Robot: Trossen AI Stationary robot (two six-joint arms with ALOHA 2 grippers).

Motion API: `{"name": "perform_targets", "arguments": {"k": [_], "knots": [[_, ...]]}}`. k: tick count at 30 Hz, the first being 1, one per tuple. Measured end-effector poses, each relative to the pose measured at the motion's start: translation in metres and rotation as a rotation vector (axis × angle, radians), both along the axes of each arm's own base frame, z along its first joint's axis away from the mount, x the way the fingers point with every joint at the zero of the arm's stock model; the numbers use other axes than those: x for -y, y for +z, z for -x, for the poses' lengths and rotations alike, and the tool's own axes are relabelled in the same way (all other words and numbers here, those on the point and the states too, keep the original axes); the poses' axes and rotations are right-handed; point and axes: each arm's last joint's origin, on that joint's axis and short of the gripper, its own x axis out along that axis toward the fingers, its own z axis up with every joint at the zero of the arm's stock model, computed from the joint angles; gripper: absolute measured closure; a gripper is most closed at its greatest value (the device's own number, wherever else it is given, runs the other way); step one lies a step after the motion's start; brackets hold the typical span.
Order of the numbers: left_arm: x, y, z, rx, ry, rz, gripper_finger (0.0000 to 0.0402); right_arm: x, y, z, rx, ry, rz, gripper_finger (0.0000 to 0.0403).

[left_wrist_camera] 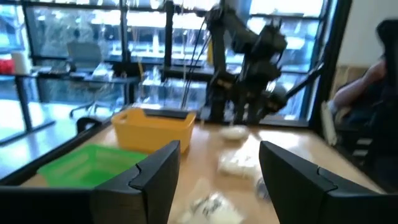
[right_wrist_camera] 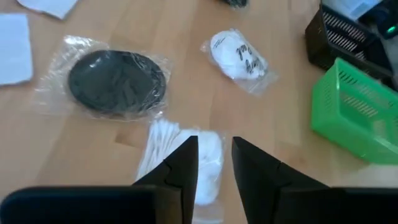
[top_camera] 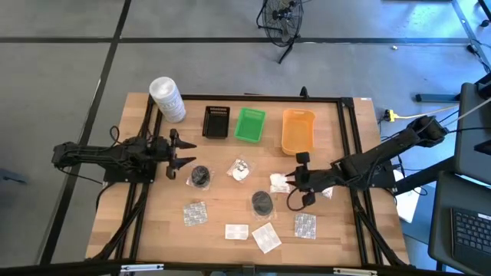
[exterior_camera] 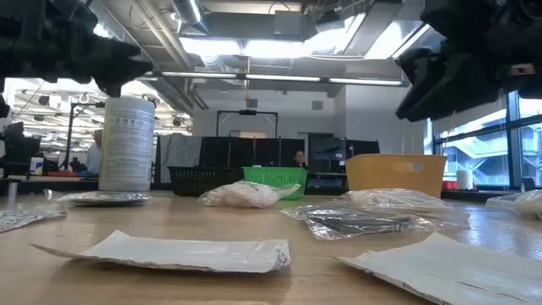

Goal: Pick & Place Travel size toiletries
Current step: Put the white cotton pack into the yellow bin

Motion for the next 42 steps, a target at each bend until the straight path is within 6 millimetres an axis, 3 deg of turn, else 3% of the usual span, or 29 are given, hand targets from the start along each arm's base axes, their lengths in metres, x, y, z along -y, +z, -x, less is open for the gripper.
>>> {"name": "perform_targets", "arguments": {"k": [3, 12, 18, 28, 38, 42], "knots": [[0.001, 0.001, 0.000, 0.013, -0.028, 0.002, 0.0185, -0.003, 0.000, -0.008, -0.067, -0.029, 0.044, 0.0279], [0.000, 0.001, 0.000, 0.014, -0.002, 0.005, 0.0184, -0.027, -0.007, -0.025, -0.147, -0.035, -0.040, 0.0216], [-0.001, 0.001, 0.000, 0.011, 0.041, 0.009, 0.0183, -0.039, -0.024, -0.029, -0.185, -0.070, -0.006, 0.0201], [-0.001, 0.001, 0.000, 0.007, 0.044, 0.009, 0.0185, -0.042, -0.060, -0.035, -0.281, -0.130, 0.024, 0.0225], [-0.001, 0.001, 0.000, 0.007, 0.044, 0.009, 0.0185, -0.036, -0.079, -0.044, -0.298, -0.222, 0.037, 0.0249], [-0.001, 0.001, 0.000, 0.007, 0.044, 0.009, 0.0183, -0.035, -0.081, -0.045, -0.295, -0.259, 0.012, 0.0284]]}}
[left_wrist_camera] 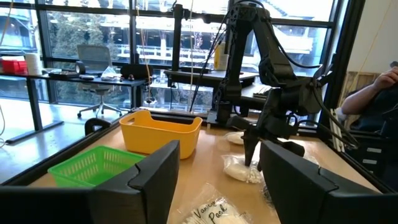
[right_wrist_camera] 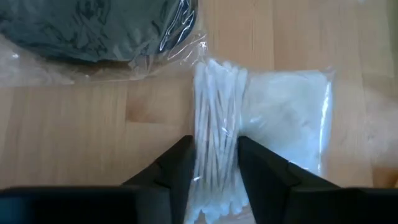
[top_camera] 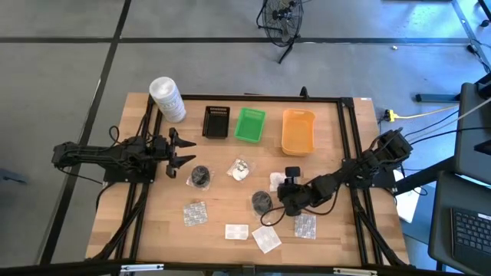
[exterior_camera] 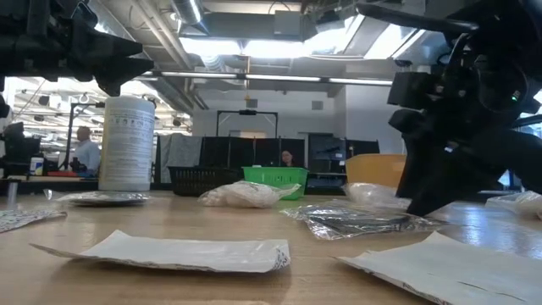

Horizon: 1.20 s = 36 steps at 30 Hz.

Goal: Pick & Place Travel size toiletries
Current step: Put the white cotton pack into the yellow bin

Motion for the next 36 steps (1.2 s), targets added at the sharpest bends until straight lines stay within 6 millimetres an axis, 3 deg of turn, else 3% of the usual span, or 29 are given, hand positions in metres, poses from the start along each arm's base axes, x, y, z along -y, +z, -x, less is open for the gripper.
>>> {"name": "perform_targets", "arguments": {"k": [6, 15, 24, 36], "knots": [[0.000, 0.000, 0.000, 0.000, 0.000, 0.000, 0.0185, 0.001, -0.001, 0.000, 0.000, -0.010, 0.003, 0.0367], [0.000, 0.000, 0.000, 0.000, 0.000, 0.000, 0.0183, -0.001, 0.005, 0.000, 0.032, -0.002, -0.029, 0.0362], [0.000, 0.000, 0.000, 0.005, -0.004, 0.037, 0.0183, -0.007, 0.024, 0.005, 0.098, 0.028, -0.087, 0.0367], [0.000, 0.000, 0.000, 0.012, -0.009, 0.087, 0.0187, -0.002, 0.082, 0.015, 0.325, 0.050, -0.124, 0.0368]]}}
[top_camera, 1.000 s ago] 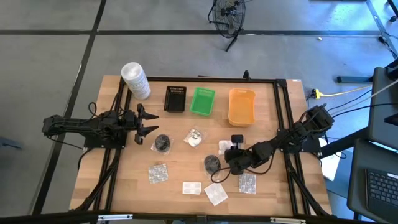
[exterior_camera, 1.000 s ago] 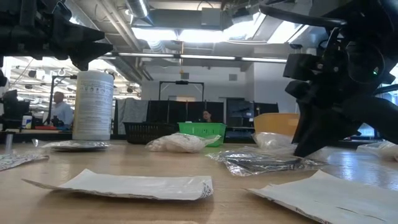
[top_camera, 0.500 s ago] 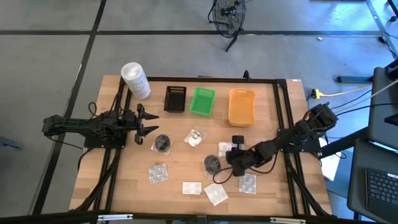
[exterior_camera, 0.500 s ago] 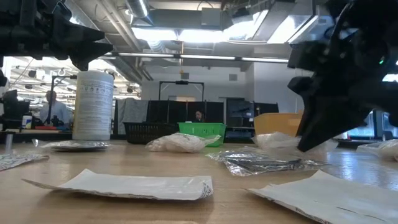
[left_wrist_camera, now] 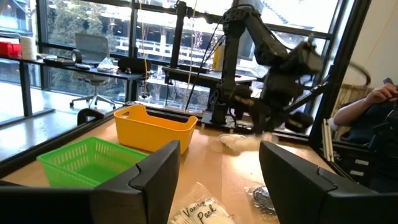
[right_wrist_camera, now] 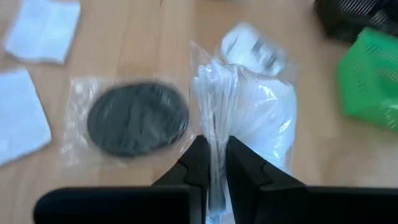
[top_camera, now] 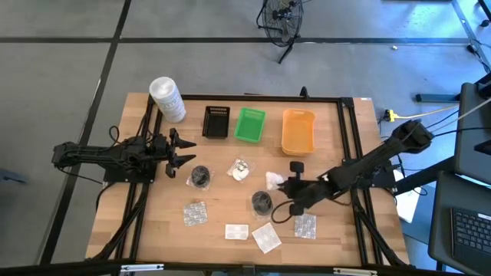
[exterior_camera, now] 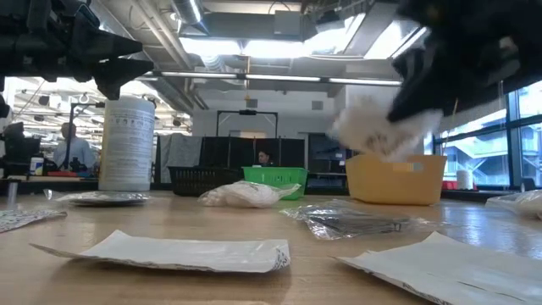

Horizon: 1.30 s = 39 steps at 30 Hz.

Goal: Pick & Place Travel size toiletries
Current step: Put the white cotton pack into the yellow bin

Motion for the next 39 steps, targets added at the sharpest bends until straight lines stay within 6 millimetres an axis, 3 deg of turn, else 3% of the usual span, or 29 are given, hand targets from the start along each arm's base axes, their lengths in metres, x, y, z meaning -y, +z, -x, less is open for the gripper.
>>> {"name": "perform_targets", "arguments": {"k": [9, 18, 29, 34, 39], "knots": [[0.000, 0.000, 0.000, 0.000, -0.003, -0.001, 0.0188, 0.022, 0.052, 0.019, 0.217, -0.078, 0.113, 0.0367], [0.000, 0.000, 0.000, 0.000, -0.004, -0.001, 0.0185, 0.051, 0.082, 0.032, 0.322, -0.242, 0.285, 0.0366], [0.000, 0.000, 0.000, -0.001, -0.004, -0.001, 0.0189, 0.086, 0.088, 0.032, 0.250, -0.508, 0.580, 0.0365], [0.000, 0.000, 0.000, -0.001, -0.004, -0.002, 0.0190, 0.102, 0.084, 0.031, 0.176, -0.547, 0.624, 0.0365], [0.000, 0.000, 0.000, -0.001, -0.004, -0.002, 0.0190, 0.118, 0.077, 0.032, 0.103, -0.535, 0.556, 0.0366]]}}
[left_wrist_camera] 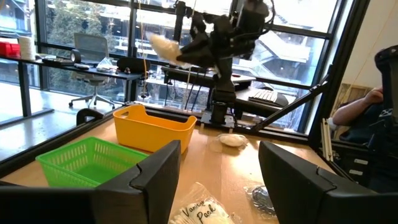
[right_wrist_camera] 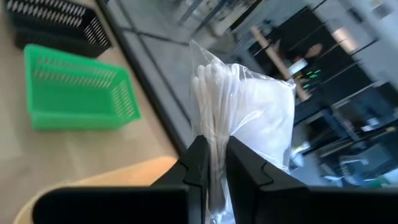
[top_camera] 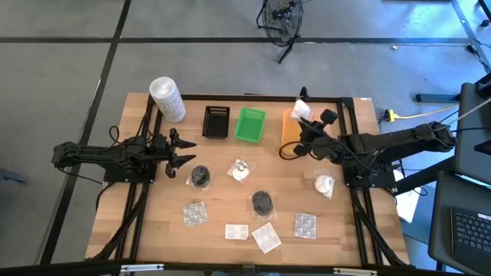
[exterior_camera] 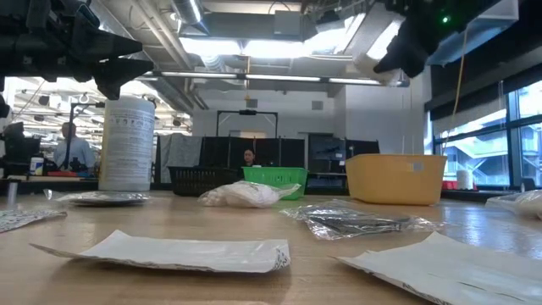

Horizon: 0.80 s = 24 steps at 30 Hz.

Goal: Pick & Place Travel size toiletries
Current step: Put the white cotton pack into the yellow bin

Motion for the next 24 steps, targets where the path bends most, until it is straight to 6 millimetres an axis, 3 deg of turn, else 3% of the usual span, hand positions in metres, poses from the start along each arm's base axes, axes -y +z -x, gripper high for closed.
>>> {"name": "perform_targets", "arguments": {"k": [13, 24], "knots": [[0.000, 0.000, 0.000, 0.000, 0.000, 0.000, 0.0190, 0.034, -0.020, 0.012, -0.077, -0.044, -0.356, 0.0367], [0.000, 0.000, 0.000, 0.000, 0.000, 0.000, 0.0190, 0.055, -0.026, 0.017, -0.085, 0.002, -0.620, 0.0366]]}}
